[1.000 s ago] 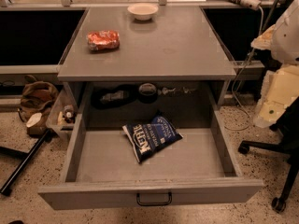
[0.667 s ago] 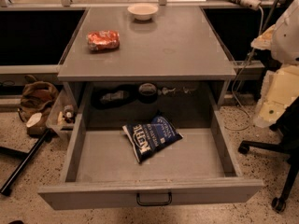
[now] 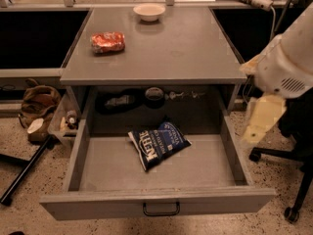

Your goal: Pick blue chip bag from top drawer and place on counter

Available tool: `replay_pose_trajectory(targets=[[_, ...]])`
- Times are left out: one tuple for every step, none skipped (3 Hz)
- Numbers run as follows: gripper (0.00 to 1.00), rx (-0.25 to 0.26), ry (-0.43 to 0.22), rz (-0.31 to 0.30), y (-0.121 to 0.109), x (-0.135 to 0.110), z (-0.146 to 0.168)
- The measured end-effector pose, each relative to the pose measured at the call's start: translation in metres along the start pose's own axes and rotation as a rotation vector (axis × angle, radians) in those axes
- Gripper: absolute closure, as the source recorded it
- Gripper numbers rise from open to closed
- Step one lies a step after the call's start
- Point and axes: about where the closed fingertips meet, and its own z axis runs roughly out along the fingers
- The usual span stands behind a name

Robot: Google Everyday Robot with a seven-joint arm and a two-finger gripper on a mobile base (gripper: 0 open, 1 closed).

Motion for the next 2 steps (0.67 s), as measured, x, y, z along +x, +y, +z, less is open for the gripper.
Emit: replay_pose_trajectory(targets=[[0.0, -0.05, -0.123, -0.033, 0.0126, -0.0273, 0.0971], [0.0, -0.05, -0.123, -0.033, 0.0125, -0.0273, 0.0966]])
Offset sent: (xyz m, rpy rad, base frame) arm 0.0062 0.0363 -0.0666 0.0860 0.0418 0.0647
